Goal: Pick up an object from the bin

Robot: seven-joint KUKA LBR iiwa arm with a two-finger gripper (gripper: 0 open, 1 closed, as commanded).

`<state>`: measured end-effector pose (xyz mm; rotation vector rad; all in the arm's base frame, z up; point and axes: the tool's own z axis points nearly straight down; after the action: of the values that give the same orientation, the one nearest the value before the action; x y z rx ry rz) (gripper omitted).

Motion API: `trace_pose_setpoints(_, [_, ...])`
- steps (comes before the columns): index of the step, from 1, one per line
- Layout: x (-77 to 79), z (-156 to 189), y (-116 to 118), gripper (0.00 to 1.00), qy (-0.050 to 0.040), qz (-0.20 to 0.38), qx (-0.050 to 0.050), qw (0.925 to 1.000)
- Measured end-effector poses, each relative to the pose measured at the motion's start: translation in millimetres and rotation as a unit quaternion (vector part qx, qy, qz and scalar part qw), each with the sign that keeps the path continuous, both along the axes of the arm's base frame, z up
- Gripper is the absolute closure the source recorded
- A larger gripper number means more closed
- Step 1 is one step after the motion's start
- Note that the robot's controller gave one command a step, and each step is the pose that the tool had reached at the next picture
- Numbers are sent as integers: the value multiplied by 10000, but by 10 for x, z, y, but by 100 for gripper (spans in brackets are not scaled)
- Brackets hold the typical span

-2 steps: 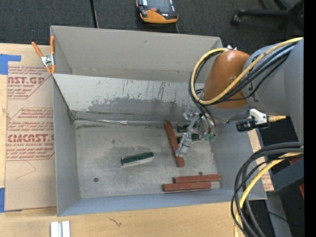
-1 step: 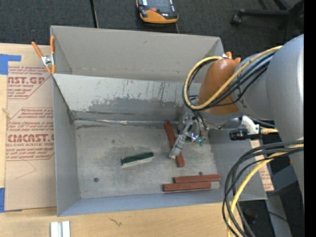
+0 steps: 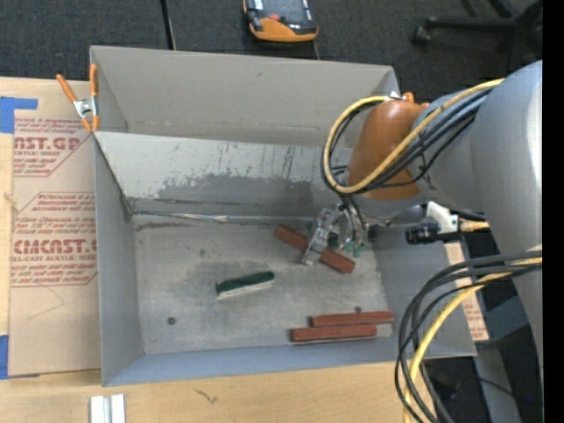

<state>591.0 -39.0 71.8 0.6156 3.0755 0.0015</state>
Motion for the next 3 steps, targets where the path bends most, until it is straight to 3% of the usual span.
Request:
trace_pose_setpoints(2, [-25,71,2,100,41,-3,3,10000])
trace_pose_setpoints(3, [-28,278,2,100,51,0,4,10000])
